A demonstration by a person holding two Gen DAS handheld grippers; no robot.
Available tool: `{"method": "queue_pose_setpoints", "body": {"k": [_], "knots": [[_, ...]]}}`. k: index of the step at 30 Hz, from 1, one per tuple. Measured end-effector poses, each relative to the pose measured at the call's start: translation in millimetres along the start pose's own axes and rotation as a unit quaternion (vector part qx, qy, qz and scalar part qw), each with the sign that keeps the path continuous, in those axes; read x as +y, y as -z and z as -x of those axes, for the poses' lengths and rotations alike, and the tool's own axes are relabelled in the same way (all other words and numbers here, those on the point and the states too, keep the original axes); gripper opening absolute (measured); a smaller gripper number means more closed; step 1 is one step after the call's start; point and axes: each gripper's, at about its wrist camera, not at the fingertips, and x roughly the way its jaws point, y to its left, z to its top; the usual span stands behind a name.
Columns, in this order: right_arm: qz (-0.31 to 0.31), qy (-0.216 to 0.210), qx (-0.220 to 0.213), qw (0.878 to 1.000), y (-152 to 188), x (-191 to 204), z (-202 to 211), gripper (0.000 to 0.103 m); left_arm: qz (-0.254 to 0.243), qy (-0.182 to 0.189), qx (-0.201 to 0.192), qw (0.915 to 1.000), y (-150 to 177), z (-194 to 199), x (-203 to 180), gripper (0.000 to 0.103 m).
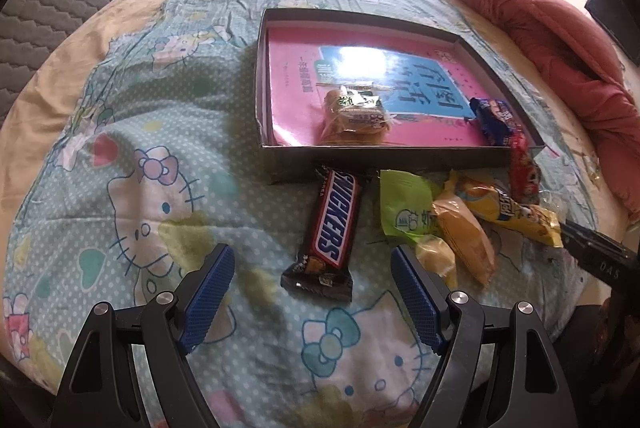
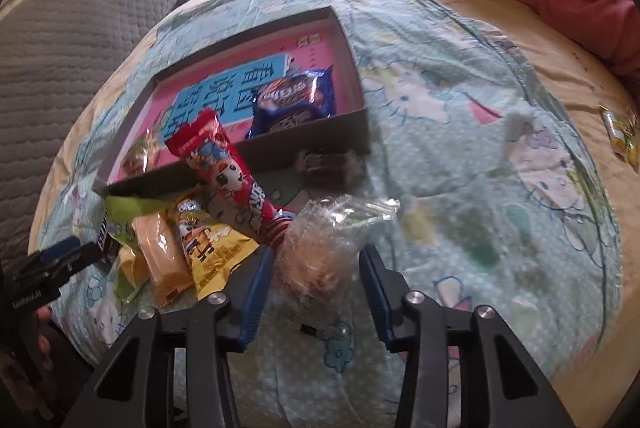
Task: Organize snacks
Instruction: 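Move right gripper to clear round-bread bag while left gripper approaches Snickers bar, then close right gripper on round-bread bag while left gripper grasps Snickers bar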
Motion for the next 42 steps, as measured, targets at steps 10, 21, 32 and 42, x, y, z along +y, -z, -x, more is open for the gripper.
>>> {"method": "queue_pose_setpoints", "body": {"k": [10,21,32,42], "knots": [[-0.004,-0.011,0.000,1.000,-0.2,-2.8,-4.1,0.043,-0.015,-0.009,0.005,0.9998,-6.5,-16.2,-4.1,0.082],[0.000,-0.016,-0.003,1.000,-5.0,-2.9,-5.0,0.042,-0.020,-0.012,0.004,0.9997,-12.9,-27.4,-3.3,0.054],[-0.010,-0.025,-0.006,1.000,-7.1,-7.5,-2.6,0.041,-0.034,-0.002,0.002,0.9994,-13.8,-31.1,-12.8,0.030],[-0.036,-0.042,-0.022,0.998,-9.2,-17.3,8.5,0.041,-0.008,0.047,0.000,0.9989,-14.5,-20.2,-1.9,0.029]]}}
